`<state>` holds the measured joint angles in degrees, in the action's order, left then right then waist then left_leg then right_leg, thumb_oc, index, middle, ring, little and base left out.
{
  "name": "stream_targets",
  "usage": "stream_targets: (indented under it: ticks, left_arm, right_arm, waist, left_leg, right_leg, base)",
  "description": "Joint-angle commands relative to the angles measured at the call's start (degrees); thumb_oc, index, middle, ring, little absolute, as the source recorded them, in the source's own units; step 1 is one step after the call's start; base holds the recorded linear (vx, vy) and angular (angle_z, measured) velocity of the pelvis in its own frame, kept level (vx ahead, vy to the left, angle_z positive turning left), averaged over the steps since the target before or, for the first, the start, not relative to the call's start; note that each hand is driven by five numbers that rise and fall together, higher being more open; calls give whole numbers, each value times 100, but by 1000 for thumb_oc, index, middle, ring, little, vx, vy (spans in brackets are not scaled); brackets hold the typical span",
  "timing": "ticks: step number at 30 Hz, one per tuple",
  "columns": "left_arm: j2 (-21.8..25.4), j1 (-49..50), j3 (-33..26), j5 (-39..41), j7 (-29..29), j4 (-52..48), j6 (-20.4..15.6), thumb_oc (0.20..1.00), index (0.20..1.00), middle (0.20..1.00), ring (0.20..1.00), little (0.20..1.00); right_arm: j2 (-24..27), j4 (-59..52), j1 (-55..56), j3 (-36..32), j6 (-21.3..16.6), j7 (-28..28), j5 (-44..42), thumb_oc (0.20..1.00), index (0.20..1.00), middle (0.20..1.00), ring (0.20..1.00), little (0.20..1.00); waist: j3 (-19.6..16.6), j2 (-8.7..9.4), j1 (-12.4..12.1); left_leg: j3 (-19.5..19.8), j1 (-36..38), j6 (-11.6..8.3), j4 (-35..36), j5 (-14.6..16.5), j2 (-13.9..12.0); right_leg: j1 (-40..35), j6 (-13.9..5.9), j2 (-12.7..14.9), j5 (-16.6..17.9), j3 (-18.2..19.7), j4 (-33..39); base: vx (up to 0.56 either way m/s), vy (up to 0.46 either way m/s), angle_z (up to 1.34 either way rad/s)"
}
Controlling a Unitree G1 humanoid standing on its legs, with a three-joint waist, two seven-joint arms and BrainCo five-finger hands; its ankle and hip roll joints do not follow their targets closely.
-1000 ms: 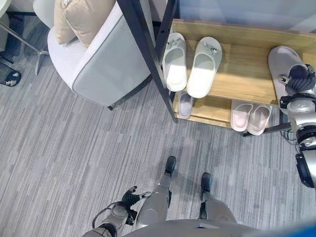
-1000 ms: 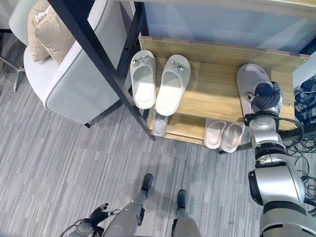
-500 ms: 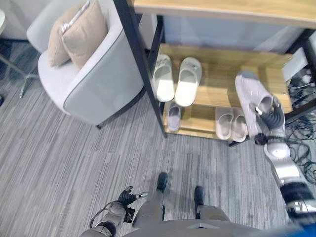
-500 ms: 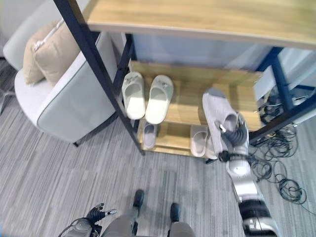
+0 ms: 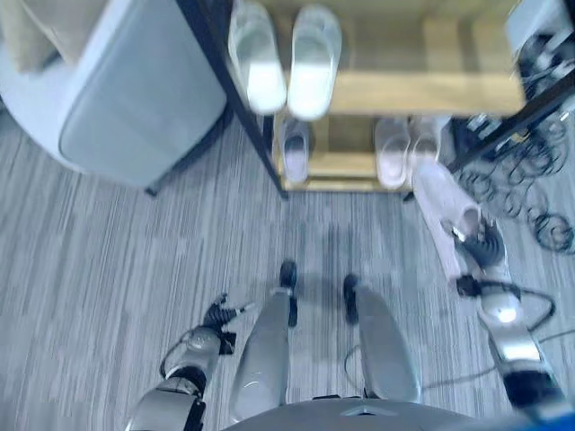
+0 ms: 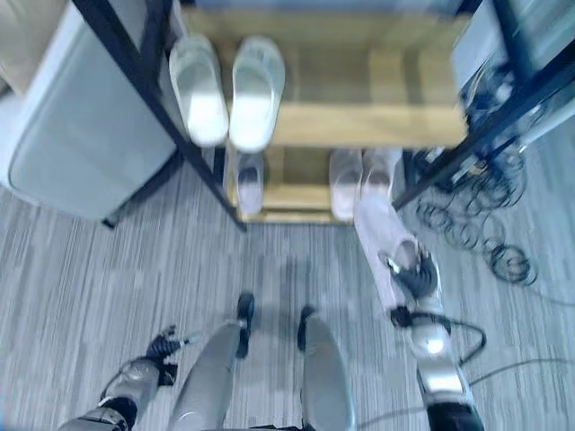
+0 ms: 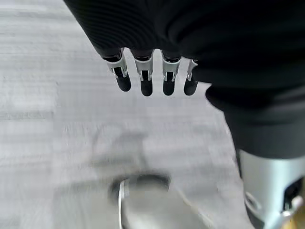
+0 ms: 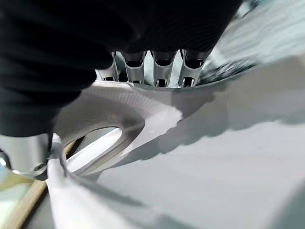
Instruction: Arrange the slippers neatly on the shoe rack.
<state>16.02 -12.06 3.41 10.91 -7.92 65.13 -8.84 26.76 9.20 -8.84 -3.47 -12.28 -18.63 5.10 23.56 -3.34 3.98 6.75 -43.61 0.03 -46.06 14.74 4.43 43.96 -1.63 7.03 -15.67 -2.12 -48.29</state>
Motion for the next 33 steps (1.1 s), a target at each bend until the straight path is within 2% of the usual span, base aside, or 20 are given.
stream_targets:
  ticks: [1,3,5,6,7,8,10,11,13,15,17,19,21,22,23,26,28,30,31,33]
  left_arm:
    - [219,193,232,131,-491,-162,-333,1000,1000,1000,1000,1000]
    - [119,29,447,-46,-984,-647,-434,1000,1000,1000,1000,1000]
    - [216,511,518,-17,-890,-1492,-384,1000,1000,1000,1000,1000]
    - [259,543,469,-63,-851,-1505,-416,1000,1000,1000,1000,1000]
    - [231,585,417,-61,-890,-1420,-457,1000,1000,1000,1000,1000]
    - [198,560,379,37,-905,-1368,-469,1000,1000,1000,1000,1000]
    - [144,510,416,146,-940,-1234,-478,1000,1000,1000,1000,1000]
    - [145,442,418,94,-966,-1105,-483,1000,1000,1000,1000,1000]
    - [60,304,419,7,-1102,-589,-518,1000,1000,1000,1000,1000]
    - [12,215,376,135,-1303,-392,-584,1000,1000,1000,1000,1000]
    - [100,155,424,52,-1670,-620,-736,1000,1000,1000,1000,1000]
    - [141,113,441,38,-1734,-693,-770,1000,1000,1000,1000,1000]
    - [212,45,629,-325,-1951,-816,-797,1000,1000,1000,1000,1000]
    - [240,49,639,-400,-2035,-845,-801,1000,1000,1000,1000,1000]
    - [283,45,655,-424,-2141,-856,-785,1000,1000,1000,1000,1000]
    - [230,-29,744,-520,-2300,-887,-801,1000,1000,1000,1000,1000]
    - [208,-17,815,-616,-2332,-933,-812,1000,1000,1000,1000,1000]
    - [245,-60,1032,-821,-2355,-1331,-891,1000,1000,1000,1000,1000]
    - [239,-72,1062,-869,-2398,-1370,-916,1000,1000,1000,1000,1000]
    - [179,-8,1155,-894,-2460,-1266,-976,1000,1000,1000,1000,1000]
  right_arm:
    - [-30,-578,268,-54,-395,-407,-100,200,200,200,200,200]
    - [-87,-579,432,-90,-430,-632,87,200,200,200,200,200]
    - [-89,-331,515,-204,-444,-796,176,200,200,200,200,200]
    - [-67,-360,610,-361,-438,-841,154,200,200,200,200,200]
    - [-78,-332,564,-435,-479,-902,87,200,200,200,200,200]
    - [-90,-324,487,-435,-479,-952,52,200,200,200,200,200]
    - [-150,-250,285,-380,-480,-1113,-66,200,200,200,200,200]
    - [-182,-144,134,-332,-484,-1150,-103,200,200,200,200,200]
    - [-285,-105,-43,-181,-577,-1139,-111,200,200,200,200,200]
    - [-499,148,-289,108,-619,-1130,-303,200,200,200,200,200]
    - [-569,250,-288,311,-673,-1149,-317,200,200,200,200,200]
    - [-587,283,-267,336,-713,-1168,-337,200,200,200,200,200]
    - [-716,395,-213,392,-842,-1286,-396,200,200,200,200,200]
    - [-730,426,-216,425,-879,-1321,-394,200,200,200,200,200]
    - [-756,505,-264,554,-940,-1397,-355,200,200,200,200,200]
    - [-684,483,-373,722,-898,-1527,-153,200,200,200,200,200]
    - [-612,506,-406,798,-843,-1582,-23,200,200,200,200,200]
    - [-515,542,-352,698,-830,-1655,20,200,200,200,200,200]
    - [-522,590,-358,692,-859,-1669,-17,200,200,200,200,200]
    - [-526,869,-535,847,-955,-1656,-113,200,200,200,200,200]
  waist:
    - [-404,371,24]
    - [-300,397,69]
    - [-240,339,30]
    - [-206,341,143]
    - [-144,307,155]
    - [-101,291,123]
    - [37,269,10]
    - [130,315,-18]
    - [225,357,-75]
    - [101,392,-137]
    - [30,467,-182]
    - [20,481,-175]
    - [-144,619,-193]
    - [-119,650,-188]
    - [-29,663,-195]
    - [209,663,-214]
    - [368,633,-223]
    - [389,607,-211]
    - [375,602,-214]
    - [-35,532,-203]
  left_leg:
    - [14,640,128,773,22,-217]
    - [110,323,70,643,41,-250]
    - [191,359,-61,811,-3,-331]
    - [7,66,-181,367,44,-491]
    - [-233,-164,-224,393,-343,-697]
    - [-230,-258,-257,670,-498,-706]
    - [-231,-480,-290,1465,-1150,-754]
    - [-279,-537,-302,1648,-1263,-829]
    - [-322,-481,-202,1675,-1078,-734]
    - [-399,-678,93,1144,-668,-432]
    - [-424,-655,213,921,-413,-318]
    - [-393,-712,209,855,-398,-282]
    - [-312,-747,187,857,-237,-230]
    - [-305,-703,234,852,-154,-213]
    - [-283,-665,355,768,-62,-230]
    - [-226,-479,399,557,114,-361]
    - [-258,-386,432,379,226,-439]
    - [-255,-614,365,-113,375,-310]
    - [-238,-683,352,-128,365,-278]
    - [-181,-1337,323,-597,473,-271]
  right_leg:
    - [-794,-137,-52,-33,278,793]
    - [-471,-23,-123,-225,226,559]
    - [-496,65,-146,-446,31,524]
    - [-554,178,-140,-648,-134,486]
    - [-518,257,-170,-707,-261,538]
    - [-502,239,-170,-672,-287,583]
    - [-530,229,-228,-645,-362,567]
    - [-447,228,-210,-647,-308,493]
    - [-444,131,-167,-652,-89,364]
    - [-354,-72,-29,-506,206,228]
    - [-585,-148,116,-476,159,408]
    - [-558,-185,149,-450,90,383]
    - [-732,-276,247,-346,-164,635]
    - [-692,-348,282,-155,-185,512]
    - [-399,-524,291,349,-221,-16]
    - [189,-464,586,656,-408,91]
    - [414,-575,763,900,-553,317]
    - [123,-524,643,606,-486,853]
    - [167,-462,592,529,-456,767]
    - [837,-266,456,177,-336,194]
  base:
    - [-10,-104,44]
    - [41,-301,42]
    - [139,-389,45]
    - [127,-321,77]
    - [84,-196,63]
    - [43,-30,54]
    - [102,97,47]
    - [189,225,12]
    - [301,351,-66]
    - [446,493,-69]
    - [305,287,-47]
    - [122,107,-6]
    - [149,98,42]
    - [77,73,67]
    - [31,80,48]
    - [47,32,3]
    - [11,-30,-35]
    - [-54,-136,1]
    - [-51,-115,35]
    - [13,-104,37]
